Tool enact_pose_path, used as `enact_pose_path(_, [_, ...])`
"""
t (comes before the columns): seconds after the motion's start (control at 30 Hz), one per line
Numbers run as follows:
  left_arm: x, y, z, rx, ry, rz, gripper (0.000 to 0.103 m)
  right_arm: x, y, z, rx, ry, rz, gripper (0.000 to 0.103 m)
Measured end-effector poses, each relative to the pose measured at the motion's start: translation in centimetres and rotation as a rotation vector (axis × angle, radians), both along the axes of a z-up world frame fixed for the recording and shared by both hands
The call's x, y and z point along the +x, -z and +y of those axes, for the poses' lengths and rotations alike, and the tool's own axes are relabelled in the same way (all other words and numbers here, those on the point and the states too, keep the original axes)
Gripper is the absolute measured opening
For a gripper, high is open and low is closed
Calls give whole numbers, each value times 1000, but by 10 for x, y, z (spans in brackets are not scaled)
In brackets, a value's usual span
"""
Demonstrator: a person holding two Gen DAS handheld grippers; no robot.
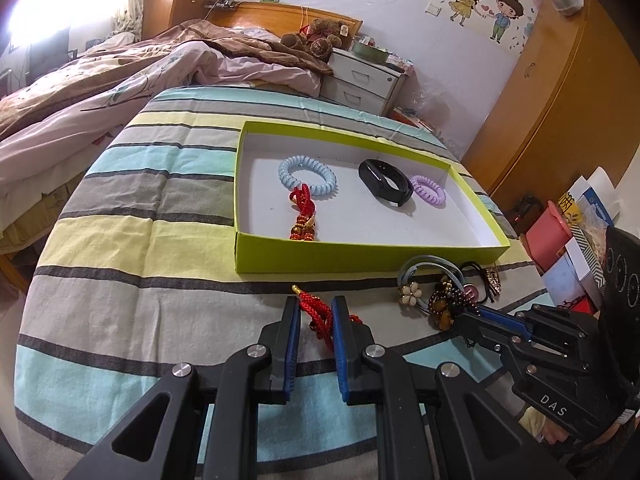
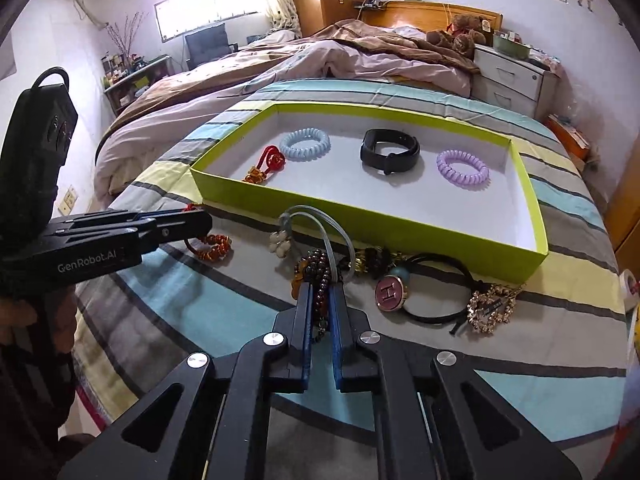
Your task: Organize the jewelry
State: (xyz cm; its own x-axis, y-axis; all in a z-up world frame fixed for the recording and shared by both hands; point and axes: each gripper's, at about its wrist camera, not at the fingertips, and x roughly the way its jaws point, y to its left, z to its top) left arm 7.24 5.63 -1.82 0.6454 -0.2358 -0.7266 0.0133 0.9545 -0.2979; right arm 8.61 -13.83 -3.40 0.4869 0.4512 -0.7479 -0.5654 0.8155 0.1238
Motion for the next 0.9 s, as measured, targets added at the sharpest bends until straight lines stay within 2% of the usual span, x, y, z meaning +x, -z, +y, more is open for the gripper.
enact_pose_path(0.37, [-9,-10,1,-4,0,-16,16,-3,-10,-15,125,-17,44,8])
enact_pose_path(0.6, [-12,-9,-1,-16,10,-12,16,-15,-7,-31,224,-62,140,8])
enact_pose_path(0.77, [-13,-5,-4,-17,18,-2,16,-16,2,-45,193,16,132,9])
enact_pose_path(0.8, [-13,-5,-3,-17,18,0,16,-18,1,-47,174,28,114,10])
enact_pose_path(0.87, [-13,-4,-4,-19,19,1,16,-22,-3,-49,121,60,48,18])
enact_pose_path(0.9, [-13,-4,-4,-19,20,2,16,-24,-6,-50,113,58,27,19])
